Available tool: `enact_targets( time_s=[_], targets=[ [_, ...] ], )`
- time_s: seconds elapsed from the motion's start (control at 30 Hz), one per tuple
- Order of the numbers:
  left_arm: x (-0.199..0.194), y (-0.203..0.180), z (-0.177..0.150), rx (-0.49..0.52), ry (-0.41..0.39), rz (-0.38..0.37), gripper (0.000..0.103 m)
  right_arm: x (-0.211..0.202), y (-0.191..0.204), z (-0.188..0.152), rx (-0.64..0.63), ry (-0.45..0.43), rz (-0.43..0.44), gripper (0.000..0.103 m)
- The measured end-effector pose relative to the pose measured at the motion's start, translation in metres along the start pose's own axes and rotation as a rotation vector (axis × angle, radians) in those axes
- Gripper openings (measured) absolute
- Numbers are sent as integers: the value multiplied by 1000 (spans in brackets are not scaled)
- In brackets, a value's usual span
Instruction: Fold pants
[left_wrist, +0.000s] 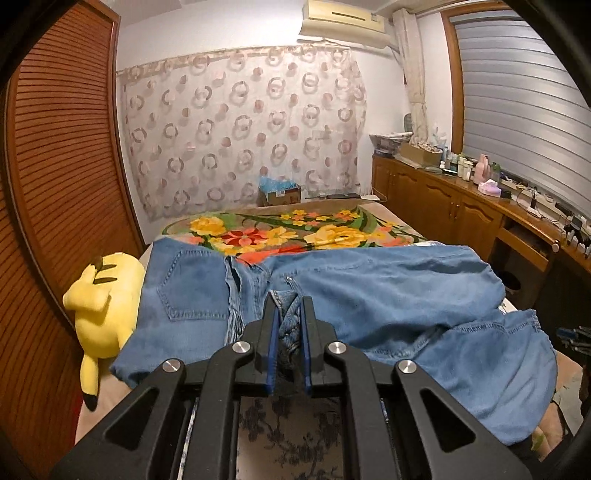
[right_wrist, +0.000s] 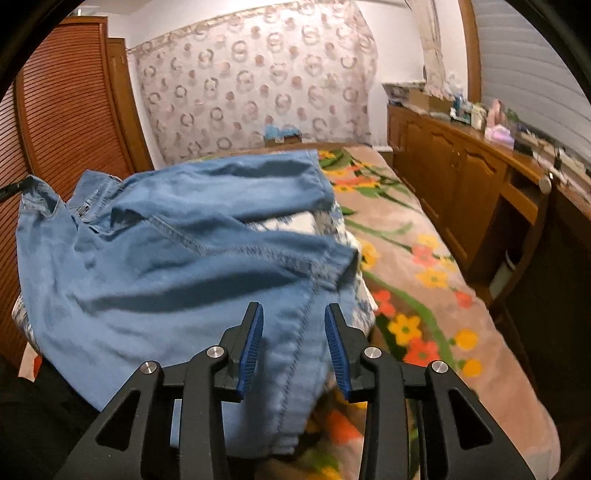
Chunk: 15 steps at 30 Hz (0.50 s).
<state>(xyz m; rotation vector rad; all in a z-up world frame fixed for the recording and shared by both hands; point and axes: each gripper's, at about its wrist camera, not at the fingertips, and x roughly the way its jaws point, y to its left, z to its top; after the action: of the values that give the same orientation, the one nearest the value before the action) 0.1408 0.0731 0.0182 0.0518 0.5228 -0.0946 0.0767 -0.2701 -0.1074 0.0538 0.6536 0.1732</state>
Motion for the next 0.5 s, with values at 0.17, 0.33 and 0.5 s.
enact_targets(
  time_s=[0.17, 0.33, 0.5],
  targets=[
    [10, 2, 7, -1, 9, 12, 11, 11, -1, 1, 20, 46, 17, 36],
    [18, 5, 6, -10, 24, 18, 11, 20, -1, 3, 17, 73, 21, 36],
    [20, 3, 4, -10, 25, 19, 11, 3, 5, 5, -8, 61, -21, 14]
  ],
)
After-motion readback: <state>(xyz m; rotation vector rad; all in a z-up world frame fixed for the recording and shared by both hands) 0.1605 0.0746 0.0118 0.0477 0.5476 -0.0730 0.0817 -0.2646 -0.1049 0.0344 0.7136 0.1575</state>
